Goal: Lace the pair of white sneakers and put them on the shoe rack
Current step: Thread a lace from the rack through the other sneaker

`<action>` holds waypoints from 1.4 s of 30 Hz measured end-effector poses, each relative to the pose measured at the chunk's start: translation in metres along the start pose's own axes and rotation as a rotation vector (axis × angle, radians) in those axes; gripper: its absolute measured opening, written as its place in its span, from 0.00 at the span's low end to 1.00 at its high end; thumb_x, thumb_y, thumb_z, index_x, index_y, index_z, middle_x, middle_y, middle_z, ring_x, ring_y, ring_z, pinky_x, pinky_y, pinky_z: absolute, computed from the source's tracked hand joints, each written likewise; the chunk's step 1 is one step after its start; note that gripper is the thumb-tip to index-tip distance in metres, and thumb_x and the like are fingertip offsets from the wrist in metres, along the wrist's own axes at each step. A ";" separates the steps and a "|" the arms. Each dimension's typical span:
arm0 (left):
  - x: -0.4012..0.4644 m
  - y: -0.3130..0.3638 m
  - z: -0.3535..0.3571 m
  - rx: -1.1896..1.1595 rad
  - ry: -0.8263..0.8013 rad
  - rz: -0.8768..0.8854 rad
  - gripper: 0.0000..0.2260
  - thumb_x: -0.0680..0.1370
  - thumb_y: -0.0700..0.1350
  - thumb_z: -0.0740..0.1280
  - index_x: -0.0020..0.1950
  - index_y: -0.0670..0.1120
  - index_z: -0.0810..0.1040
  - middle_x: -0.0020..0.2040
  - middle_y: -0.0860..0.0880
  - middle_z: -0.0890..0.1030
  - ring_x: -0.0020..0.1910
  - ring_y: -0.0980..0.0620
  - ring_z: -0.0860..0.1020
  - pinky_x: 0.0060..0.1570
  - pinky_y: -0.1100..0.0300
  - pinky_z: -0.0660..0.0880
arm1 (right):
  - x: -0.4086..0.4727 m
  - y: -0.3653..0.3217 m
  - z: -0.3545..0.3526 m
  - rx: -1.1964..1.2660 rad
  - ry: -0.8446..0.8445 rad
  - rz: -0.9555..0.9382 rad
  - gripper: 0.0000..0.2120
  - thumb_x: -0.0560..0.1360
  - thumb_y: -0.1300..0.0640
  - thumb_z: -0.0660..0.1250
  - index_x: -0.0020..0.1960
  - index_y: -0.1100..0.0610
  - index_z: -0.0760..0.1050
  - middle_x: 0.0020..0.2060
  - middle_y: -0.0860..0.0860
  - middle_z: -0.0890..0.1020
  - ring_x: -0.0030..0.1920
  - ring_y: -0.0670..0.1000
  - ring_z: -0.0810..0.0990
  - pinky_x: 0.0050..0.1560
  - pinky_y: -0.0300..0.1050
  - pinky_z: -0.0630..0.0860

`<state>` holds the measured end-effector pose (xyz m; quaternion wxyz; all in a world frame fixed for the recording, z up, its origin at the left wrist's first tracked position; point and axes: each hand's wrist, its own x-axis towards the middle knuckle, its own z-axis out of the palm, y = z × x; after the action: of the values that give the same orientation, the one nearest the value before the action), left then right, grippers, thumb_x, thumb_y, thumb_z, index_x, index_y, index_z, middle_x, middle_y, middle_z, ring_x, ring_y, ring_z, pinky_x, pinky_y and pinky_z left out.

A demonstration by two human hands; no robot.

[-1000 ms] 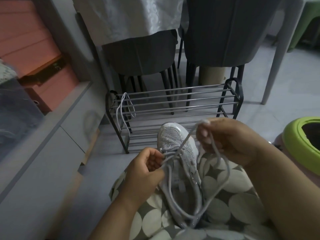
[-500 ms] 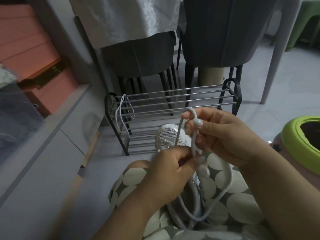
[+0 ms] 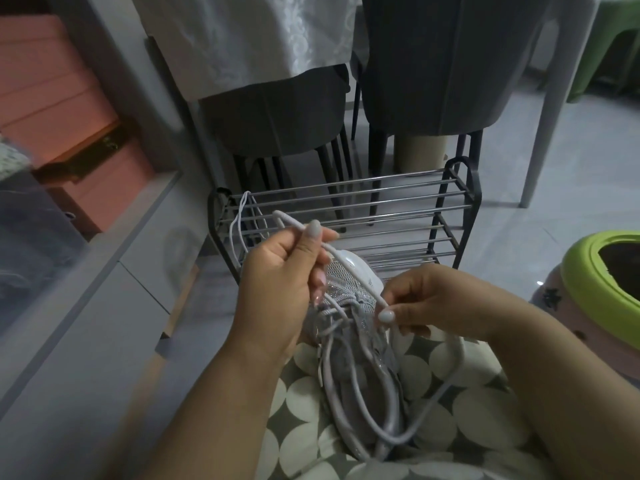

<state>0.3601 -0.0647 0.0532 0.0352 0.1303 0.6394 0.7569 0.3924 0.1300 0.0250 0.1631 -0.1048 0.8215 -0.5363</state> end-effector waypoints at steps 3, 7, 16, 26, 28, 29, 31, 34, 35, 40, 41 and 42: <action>0.005 -0.001 0.001 -0.050 0.028 -0.002 0.11 0.79 0.45 0.62 0.42 0.47 0.83 0.31 0.51 0.74 0.27 0.57 0.70 0.25 0.65 0.69 | 0.002 0.006 0.001 0.086 0.042 0.008 0.08 0.67 0.51 0.71 0.39 0.56 0.83 0.31 0.54 0.83 0.31 0.52 0.78 0.34 0.42 0.76; 0.002 -0.007 0.002 0.132 0.021 -0.098 0.08 0.81 0.43 0.62 0.49 0.44 0.81 0.33 0.49 0.79 0.29 0.56 0.74 0.28 0.62 0.72 | 0.006 0.011 0.002 0.383 0.159 -0.005 0.07 0.68 0.58 0.69 0.40 0.62 0.81 0.35 0.60 0.82 0.32 0.52 0.80 0.32 0.40 0.78; -0.034 -0.033 0.005 0.693 -0.048 -0.331 0.10 0.77 0.48 0.68 0.37 0.47 0.81 0.26 0.46 0.81 0.16 0.56 0.70 0.21 0.68 0.67 | 0.012 0.009 0.012 0.463 0.309 -0.005 0.10 0.66 0.74 0.71 0.46 0.67 0.78 0.32 0.55 0.83 0.34 0.50 0.83 0.36 0.39 0.79; -0.038 -0.053 0.000 0.251 -0.057 -0.554 0.07 0.76 0.33 0.68 0.47 0.45 0.80 0.27 0.49 0.76 0.20 0.58 0.69 0.19 0.68 0.64 | 0.011 0.007 0.017 0.204 0.363 0.093 0.13 0.64 0.71 0.75 0.45 0.63 0.78 0.39 0.60 0.84 0.40 0.55 0.84 0.42 0.41 0.82; -0.039 -0.054 -0.002 0.215 -0.058 -0.553 0.09 0.75 0.32 0.67 0.46 0.47 0.79 0.28 0.49 0.77 0.20 0.59 0.68 0.19 0.68 0.63 | 0.011 0.006 0.019 0.129 0.356 0.106 0.13 0.63 0.70 0.76 0.44 0.61 0.78 0.39 0.58 0.84 0.39 0.54 0.84 0.44 0.43 0.82; -0.039 -0.054 -0.002 0.208 -0.061 -0.550 0.10 0.75 0.32 0.67 0.46 0.47 0.79 0.28 0.49 0.77 0.20 0.59 0.68 0.19 0.68 0.63 | 0.011 0.007 0.020 0.098 0.356 0.110 0.13 0.63 0.69 0.77 0.44 0.60 0.78 0.38 0.57 0.84 0.38 0.53 0.84 0.44 0.44 0.82; -0.039 -0.054 -0.002 0.199 -0.061 -0.545 0.10 0.75 0.32 0.67 0.45 0.48 0.79 0.29 0.49 0.78 0.20 0.59 0.68 0.19 0.68 0.63 | 0.011 0.007 0.022 0.047 0.349 0.110 0.13 0.63 0.69 0.77 0.43 0.59 0.78 0.37 0.56 0.84 0.39 0.53 0.84 0.45 0.46 0.82; -0.039 -0.055 -0.002 0.197 -0.068 -0.536 0.09 0.75 0.33 0.68 0.45 0.47 0.79 0.29 0.50 0.78 0.21 0.59 0.68 0.19 0.68 0.63 | 0.011 0.004 0.024 -0.015 0.334 0.101 0.12 0.63 0.69 0.76 0.41 0.57 0.78 0.36 0.54 0.84 0.36 0.50 0.83 0.43 0.45 0.81; -0.039 -0.055 -0.002 0.203 -0.073 -0.532 0.09 0.75 0.33 0.68 0.45 0.47 0.80 0.29 0.50 0.79 0.21 0.58 0.69 0.19 0.68 0.63 | 0.011 0.002 0.025 -0.038 0.332 0.097 0.12 0.63 0.69 0.76 0.40 0.56 0.78 0.35 0.53 0.84 0.35 0.47 0.82 0.41 0.43 0.80; -0.040 -0.053 -0.001 0.236 -0.127 -0.500 0.07 0.77 0.35 0.67 0.44 0.45 0.82 0.31 0.48 0.78 0.21 0.58 0.69 0.20 0.67 0.64 | 0.009 -0.003 0.028 -0.248 0.348 0.036 0.11 0.63 0.66 0.75 0.39 0.52 0.78 0.32 0.47 0.81 0.32 0.39 0.77 0.33 0.32 0.74; -0.040 -0.053 0.000 0.249 -0.138 -0.489 0.06 0.77 0.36 0.66 0.46 0.44 0.82 0.32 0.46 0.78 0.21 0.57 0.70 0.20 0.67 0.65 | 0.010 -0.004 0.030 -0.276 0.354 0.015 0.11 0.63 0.65 0.75 0.39 0.51 0.78 0.32 0.46 0.80 0.32 0.38 0.77 0.32 0.31 0.73; -0.039 -0.054 -0.001 0.264 -0.140 -0.483 0.06 0.78 0.38 0.66 0.47 0.43 0.82 0.34 0.42 0.78 0.21 0.57 0.70 0.21 0.66 0.65 | 0.010 -0.004 0.031 -0.290 0.363 -0.004 0.12 0.63 0.65 0.75 0.38 0.51 0.77 0.31 0.45 0.80 0.32 0.39 0.76 0.32 0.31 0.73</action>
<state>0.3916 -0.0643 -0.0058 0.2414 0.0297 0.7411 0.6258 0.3945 0.0987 0.0152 -0.0051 -0.0306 0.9057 -0.4229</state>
